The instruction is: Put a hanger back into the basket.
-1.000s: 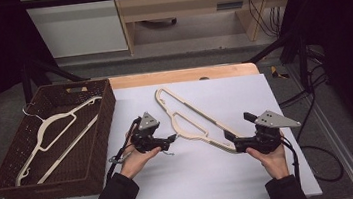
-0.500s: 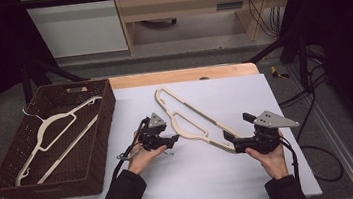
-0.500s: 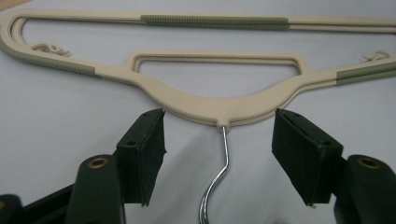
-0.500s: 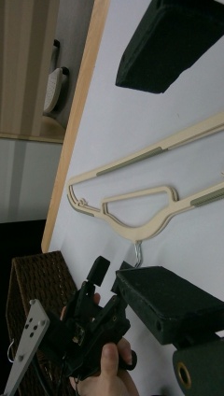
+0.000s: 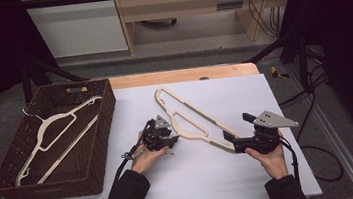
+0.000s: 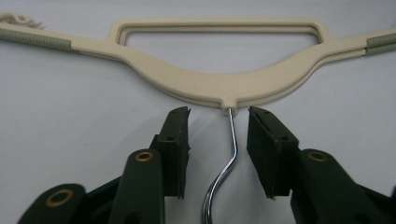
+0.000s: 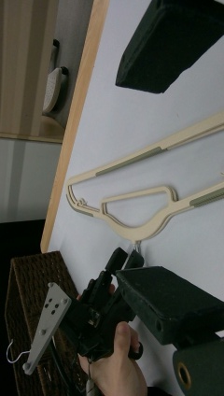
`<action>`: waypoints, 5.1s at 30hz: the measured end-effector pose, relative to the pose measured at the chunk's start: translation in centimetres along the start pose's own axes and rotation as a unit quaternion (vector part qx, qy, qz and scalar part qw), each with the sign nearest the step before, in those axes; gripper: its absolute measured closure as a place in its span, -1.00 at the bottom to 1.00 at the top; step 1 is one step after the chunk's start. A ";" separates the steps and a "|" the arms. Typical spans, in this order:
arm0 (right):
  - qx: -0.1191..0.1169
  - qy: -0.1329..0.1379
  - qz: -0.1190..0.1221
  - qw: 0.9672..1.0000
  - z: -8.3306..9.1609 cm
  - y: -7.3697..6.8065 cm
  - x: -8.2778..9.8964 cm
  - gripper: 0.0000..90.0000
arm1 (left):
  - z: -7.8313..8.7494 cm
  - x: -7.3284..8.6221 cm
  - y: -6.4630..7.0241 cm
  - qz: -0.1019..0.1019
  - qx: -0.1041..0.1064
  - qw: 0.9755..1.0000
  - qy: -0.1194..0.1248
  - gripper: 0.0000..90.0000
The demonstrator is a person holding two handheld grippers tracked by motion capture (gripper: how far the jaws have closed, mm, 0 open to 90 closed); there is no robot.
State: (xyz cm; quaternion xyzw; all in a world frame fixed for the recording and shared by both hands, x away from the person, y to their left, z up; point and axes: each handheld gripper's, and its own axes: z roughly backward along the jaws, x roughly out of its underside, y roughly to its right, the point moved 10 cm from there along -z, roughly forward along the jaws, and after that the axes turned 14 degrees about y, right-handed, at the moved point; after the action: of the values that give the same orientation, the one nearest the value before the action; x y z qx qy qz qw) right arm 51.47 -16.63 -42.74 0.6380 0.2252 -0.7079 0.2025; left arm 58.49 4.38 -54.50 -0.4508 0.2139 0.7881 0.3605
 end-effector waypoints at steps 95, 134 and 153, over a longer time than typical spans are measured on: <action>-0.091 -0.151 0.093 0.980 -10.9 -6.4 8.6 0.51 | 4.4 -5.8 3.4 -0.055 0.007 0.998 -0.021 0.97; -0.025 -0.074 0.144 0.986 -7.3 -0.7 1.8 0.93 | 12.9 -9.2 -0.3 -0.008 -0.042 0.986 0.159 -0.73; -0.187 -0.076 0.104 0.974 -2.8 -6.3 -1.0 0.93 | 15.0 -8.5 3.2 -0.061 0.010 0.987 0.145 -0.76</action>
State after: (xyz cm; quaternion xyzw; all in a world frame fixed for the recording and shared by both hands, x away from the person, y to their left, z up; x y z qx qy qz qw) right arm 50.25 -9.87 -41.64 0.5534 0.2702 -0.6747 0.4067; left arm 50.55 9.01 -39.55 -0.5690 0.2438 0.6885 0.3779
